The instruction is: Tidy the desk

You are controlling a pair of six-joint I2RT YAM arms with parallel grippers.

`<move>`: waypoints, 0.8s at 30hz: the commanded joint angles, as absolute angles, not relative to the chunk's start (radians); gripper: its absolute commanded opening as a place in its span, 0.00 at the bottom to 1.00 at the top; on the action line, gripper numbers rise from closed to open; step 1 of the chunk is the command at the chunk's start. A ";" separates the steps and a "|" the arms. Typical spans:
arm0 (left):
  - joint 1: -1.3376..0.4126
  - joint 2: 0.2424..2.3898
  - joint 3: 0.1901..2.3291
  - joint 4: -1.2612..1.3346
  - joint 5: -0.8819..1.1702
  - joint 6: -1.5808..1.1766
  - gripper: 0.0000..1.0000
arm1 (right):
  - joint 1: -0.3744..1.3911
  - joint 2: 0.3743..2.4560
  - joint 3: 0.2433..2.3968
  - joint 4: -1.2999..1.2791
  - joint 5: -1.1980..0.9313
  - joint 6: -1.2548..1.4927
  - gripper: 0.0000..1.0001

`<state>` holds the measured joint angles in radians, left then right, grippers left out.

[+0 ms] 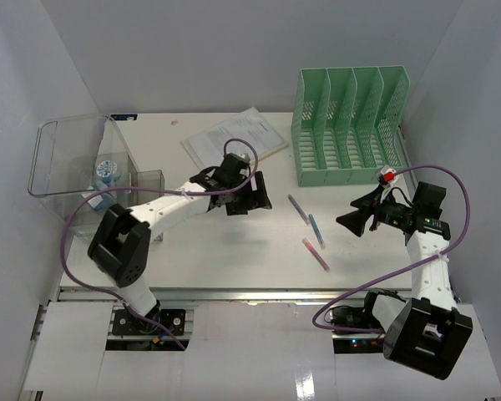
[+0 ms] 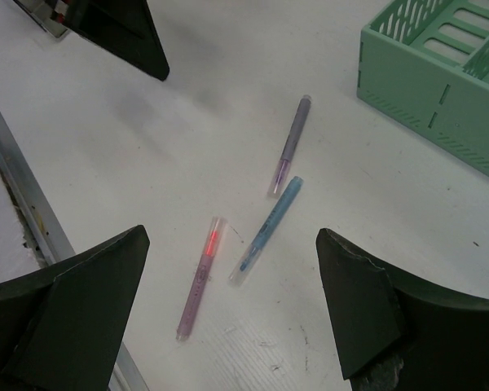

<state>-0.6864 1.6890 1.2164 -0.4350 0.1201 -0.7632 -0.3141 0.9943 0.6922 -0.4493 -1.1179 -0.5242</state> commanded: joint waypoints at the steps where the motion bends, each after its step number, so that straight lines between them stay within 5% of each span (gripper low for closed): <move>1: -0.766 1.821 1.359 -0.337 0.067 -1.055 0.79 | -0.319 0.988 0.726 -0.436 -1.077 -0.533 0.90; 10: -0.832 2.207 1.900 -0.804 -0.140 -1.241 0.71 | -0.322 1.004 0.734 -0.438 -1.075 -0.525 0.90; 15: -0.837 2.284 1.996 -0.878 -0.126 -1.262 0.67 | -0.322 1.002 0.738 -0.441 -1.080 -0.525 0.90; 19: -0.838 2.341 2.084 -0.935 -0.129 -1.250 0.50 | -0.322 0.997 0.741 -0.443 -1.081 -0.523 0.90; 24: -0.839 2.423 2.195 -1.013 -0.114 -1.234 0.43 | -0.322 0.992 0.742 -0.446 -1.085 -0.523 0.90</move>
<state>-0.8351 2.4030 2.0986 -0.9122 -0.1096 -1.2196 -0.3149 1.0039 0.6992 -0.4469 -1.0691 -0.5239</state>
